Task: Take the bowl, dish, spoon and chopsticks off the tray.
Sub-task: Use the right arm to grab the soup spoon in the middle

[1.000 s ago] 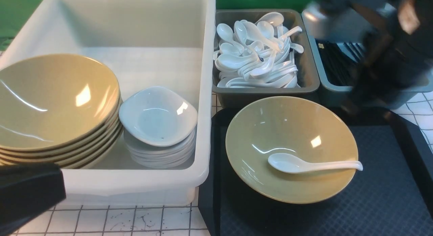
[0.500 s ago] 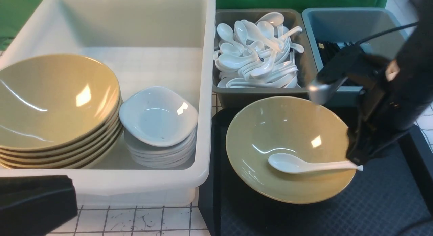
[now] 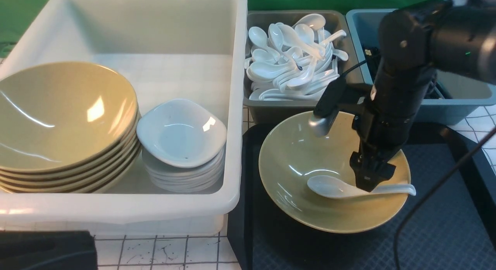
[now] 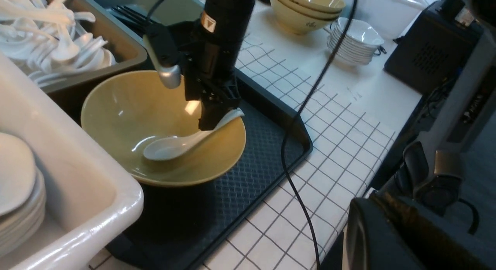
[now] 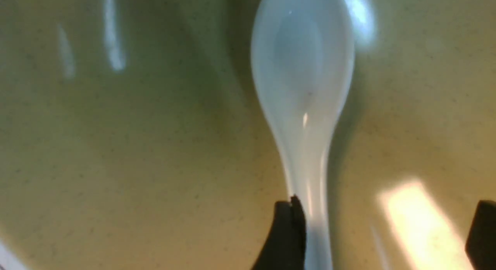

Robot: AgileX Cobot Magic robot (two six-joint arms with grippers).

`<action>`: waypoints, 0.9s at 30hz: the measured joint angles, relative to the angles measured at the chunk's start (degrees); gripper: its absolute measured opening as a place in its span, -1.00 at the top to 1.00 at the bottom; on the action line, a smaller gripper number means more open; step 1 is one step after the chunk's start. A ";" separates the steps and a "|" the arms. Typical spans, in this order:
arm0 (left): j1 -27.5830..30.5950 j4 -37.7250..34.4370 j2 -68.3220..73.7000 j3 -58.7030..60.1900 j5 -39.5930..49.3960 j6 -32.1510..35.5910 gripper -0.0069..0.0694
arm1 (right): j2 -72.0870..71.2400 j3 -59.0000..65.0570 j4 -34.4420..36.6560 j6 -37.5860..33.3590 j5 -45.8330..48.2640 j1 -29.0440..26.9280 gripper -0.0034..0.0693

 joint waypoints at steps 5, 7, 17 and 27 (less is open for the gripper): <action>0.00 0.00 0.00 0.00 0.87 0.00 0.82 | 3.06 -0.12 -0.16 -0.59 1.90 0.00 -0.69; 0.00 0.00 0.00 0.00 0.87 0.00 0.82 | 3.54 -0.30 -0.29 -0.90 2.03 0.00 -0.69; 0.00 0.05 0.00 0.00 0.89 0.26 0.82 | 3.71 -0.41 -1.88 -1.01 3.54 0.00 -0.06; 0.00 4.44 0.00 0.00 -0.43 0.04 0.82 | 1.13 -4.19 -2.05 3.61 4.43 0.00 0.53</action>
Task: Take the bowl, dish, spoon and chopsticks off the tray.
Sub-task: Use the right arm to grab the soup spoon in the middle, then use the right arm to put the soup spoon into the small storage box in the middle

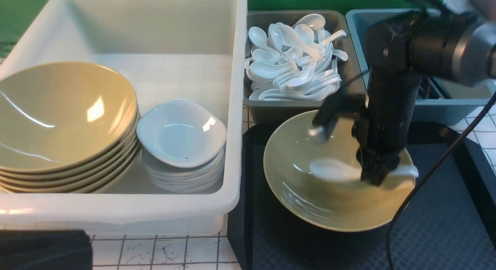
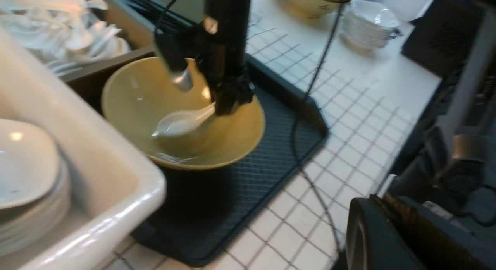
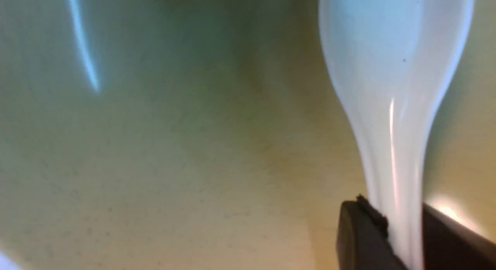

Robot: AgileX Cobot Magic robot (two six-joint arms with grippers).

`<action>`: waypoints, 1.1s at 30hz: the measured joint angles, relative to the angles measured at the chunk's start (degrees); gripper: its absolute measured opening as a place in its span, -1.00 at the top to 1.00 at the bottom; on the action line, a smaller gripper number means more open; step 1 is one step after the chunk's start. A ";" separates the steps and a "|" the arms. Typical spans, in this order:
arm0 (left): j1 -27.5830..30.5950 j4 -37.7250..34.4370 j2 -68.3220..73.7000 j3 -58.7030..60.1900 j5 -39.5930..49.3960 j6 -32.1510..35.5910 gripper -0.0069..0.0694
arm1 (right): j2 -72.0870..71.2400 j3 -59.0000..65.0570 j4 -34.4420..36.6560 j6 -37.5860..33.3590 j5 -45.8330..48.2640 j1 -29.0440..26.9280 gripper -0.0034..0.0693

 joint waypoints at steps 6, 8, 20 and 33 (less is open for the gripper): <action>0.00 2.31 0.00 0.00 -8.33 -1.83 0.82 | -6.22 -9.93 0.21 11.36 -1.04 -0.59 0.53; 0.00 2.46 0.00 0.00 -11.95 -2.15 0.82 | -6.46 -12.82 0.25 14.77 -4.57 -1.39 0.53; 0.00 2.94 0.04 0.00 -18.90 -5.57 0.82 | 13.77 -25.95 1.99 28.38 -39.79 -4.34 0.53; 0.00 4.15 0.04 0.00 -16.28 -6.54 0.82 | 21.73 -31.49 1.93 31.11 -44.58 -5.36 -0.21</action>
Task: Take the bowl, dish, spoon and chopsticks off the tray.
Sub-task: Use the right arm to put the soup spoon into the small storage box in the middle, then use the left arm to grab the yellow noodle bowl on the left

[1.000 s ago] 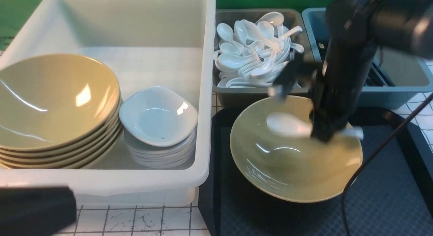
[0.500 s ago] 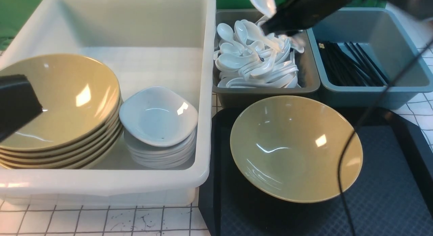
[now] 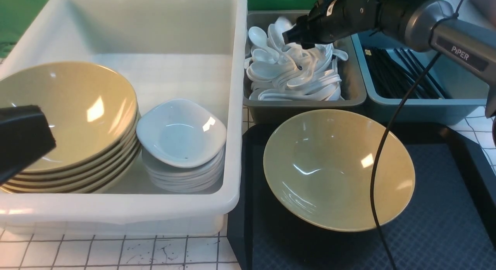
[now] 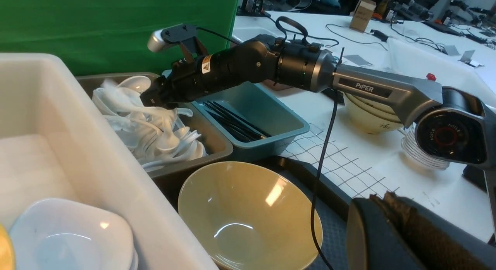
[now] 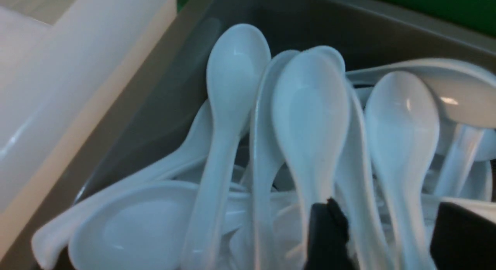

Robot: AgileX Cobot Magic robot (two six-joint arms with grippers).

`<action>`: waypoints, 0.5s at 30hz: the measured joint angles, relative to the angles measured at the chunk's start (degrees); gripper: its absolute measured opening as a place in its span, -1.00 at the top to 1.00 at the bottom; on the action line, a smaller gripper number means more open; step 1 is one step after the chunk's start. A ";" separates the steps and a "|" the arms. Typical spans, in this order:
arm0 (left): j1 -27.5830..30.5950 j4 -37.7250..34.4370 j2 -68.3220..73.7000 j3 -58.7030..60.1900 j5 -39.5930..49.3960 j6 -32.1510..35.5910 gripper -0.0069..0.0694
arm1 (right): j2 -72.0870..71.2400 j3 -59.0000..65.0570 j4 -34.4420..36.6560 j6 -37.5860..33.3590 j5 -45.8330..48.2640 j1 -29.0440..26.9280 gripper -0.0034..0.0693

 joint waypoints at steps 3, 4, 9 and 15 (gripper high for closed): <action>0.00 0.00 0.00 0.00 0.04 -0.80 0.82 | -0.42 -0.27 0.00 0.00 1.61 0.00 -0.46; 0.00 0.00 0.00 0.00 0.04 -1.04 0.82 | -1.09 -0.49 0.00 0.00 5.13 0.00 -0.56; 0.00 0.00 1.23 0.00 0.33 -1.32 0.82 | -7.89 -0.87 -0.04 -4.01 23.63 0.00 -0.43; 0.00 0.00 7.41 0.00 0.89 -1.34 0.82 | -19.57 -0.91 0.23 -11.66 42.97 1.12 0.33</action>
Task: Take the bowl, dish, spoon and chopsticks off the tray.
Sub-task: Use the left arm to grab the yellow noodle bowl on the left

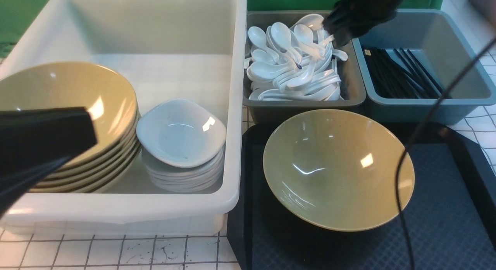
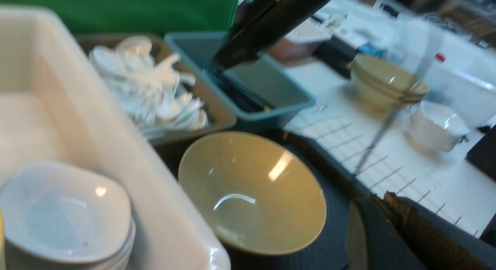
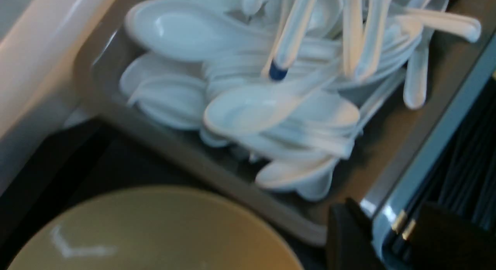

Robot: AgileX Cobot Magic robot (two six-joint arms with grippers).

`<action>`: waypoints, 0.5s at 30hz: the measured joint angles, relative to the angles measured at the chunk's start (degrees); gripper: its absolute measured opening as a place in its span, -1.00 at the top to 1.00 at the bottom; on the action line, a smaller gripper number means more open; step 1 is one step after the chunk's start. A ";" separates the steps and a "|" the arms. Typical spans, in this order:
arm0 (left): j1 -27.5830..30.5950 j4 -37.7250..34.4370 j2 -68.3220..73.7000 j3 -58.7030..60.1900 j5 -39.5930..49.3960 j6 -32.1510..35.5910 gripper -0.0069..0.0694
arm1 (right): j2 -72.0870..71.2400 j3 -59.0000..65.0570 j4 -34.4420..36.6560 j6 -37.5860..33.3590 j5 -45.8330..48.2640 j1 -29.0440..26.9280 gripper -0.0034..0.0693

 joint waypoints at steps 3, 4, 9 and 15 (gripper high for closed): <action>0.00 -0.71 4.22 0.00 -0.49 0.17 0.82 | -8.25 2.11 0.31 -0.92 1.65 1.95 0.75; 0.00 -1.28 5.57 0.00 -0.64 0.40 0.82 | -11.21 3.63 0.50 -0.92 1.65 2.55 0.78; 0.00 -5.03 10.49 0.00 -0.52 2.55 0.82 | -25.17 13.78 0.73 0.77 1.65 4.75 0.83; -0.64 -15.01 21.20 -0.38 -0.45 10.25 0.82 | -52.25 37.08 0.90 6.45 1.65 7.48 0.83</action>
